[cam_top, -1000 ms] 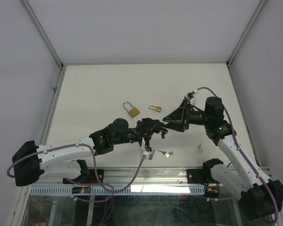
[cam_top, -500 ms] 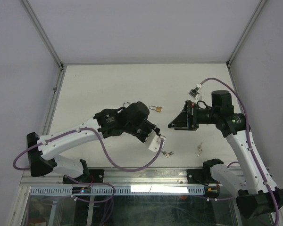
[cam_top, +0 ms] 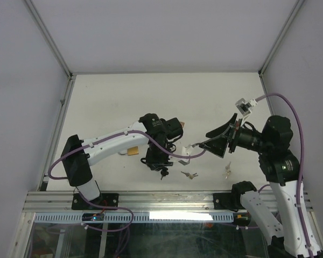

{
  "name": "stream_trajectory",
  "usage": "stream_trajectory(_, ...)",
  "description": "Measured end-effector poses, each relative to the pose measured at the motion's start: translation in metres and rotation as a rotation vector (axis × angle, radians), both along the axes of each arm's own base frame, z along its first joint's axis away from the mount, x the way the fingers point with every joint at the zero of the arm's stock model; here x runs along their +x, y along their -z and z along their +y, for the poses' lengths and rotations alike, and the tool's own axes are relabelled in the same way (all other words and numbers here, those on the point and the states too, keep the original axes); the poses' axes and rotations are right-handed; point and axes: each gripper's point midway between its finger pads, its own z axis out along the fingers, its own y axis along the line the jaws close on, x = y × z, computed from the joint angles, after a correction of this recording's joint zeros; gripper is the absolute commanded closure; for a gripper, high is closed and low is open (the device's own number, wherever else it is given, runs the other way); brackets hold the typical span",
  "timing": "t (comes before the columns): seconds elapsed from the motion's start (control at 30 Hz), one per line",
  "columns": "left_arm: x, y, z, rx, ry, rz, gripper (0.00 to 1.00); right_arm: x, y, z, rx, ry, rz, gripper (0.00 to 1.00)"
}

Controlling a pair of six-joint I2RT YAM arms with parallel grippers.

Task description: Unlock with the key

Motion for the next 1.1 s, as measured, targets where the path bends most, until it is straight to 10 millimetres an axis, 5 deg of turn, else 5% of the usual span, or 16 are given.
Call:
stream_trajectory(0.17,0.017,0.03,0.036,0.167,-0.189,0.019,1.0,-0.01,-0.014,-0.007,0.033,0.068,-0.158,0.01)
stream_trajectory(0.33,0.056,0.052,0.089,0.357,-0.457,0.027,1.0,0.001,-0.024,-0.013,0.043,0.152,-0.203,0.01)
stream_trajectory(0.53,0.146,0.009,0.058,0.193,-0.615,-0.214,1.0,0.01,-0.041,-0.017,0.05,0.211,-0.228,0.01)
stream_trajectory(0.63,0.175,-0.033,0.047,0.084,-0.68,-0.291,1.0,0.01,-0.05,-0.018,0.062,0.217,-0.244,0.01)
stream_trajectory(0.7,0.213,-0.065,0.048,-0.049,-0.767,-0.374,1.0,0.01,-0.054,-0.017,0.072,0.217,-0.255,0.01)
stream_trajectory(0.83,0.291,-0.093,0.135,-0.09,-1.07,-0.472,1.0,0.01,-0.06,-0.016,0.097,0.217,-0.258,0.01)
stream_trajectory(0.87,0.312,-0.088,0.185,-0.05,-1.194,-0.501,1.0,0.01,-0.062,-0.016,0.102,0.216,-0.259,0.01)
stream_trajectory(0.93,0.32,-0.071,0.247,0.06,-1.327,-0.509,1.0,0.01,-0.063,-0.016,0.11,0.216,-0.259,0.01)
stream_trajectory(0.97,0.315,-0.062,0.263,0.111,-1.354,-0.492,1.0,0.01,-0.064,-0.016,0.113,0.216,-0.26,0.01)
stream_trajectory(1.03,0.293,-0.041,0.261,0.19,-1.331,-0.408,1.0,0.011,-0.064,-0.015,0.118,0.216,-0.26,0.01)
stream_trajectory(1.1,0.273,-0.029,0.231,0.21,-1.245,-0.334,1.0,0.012,-0.062,-0.015,0.12,0.216,-0.252,0.01)
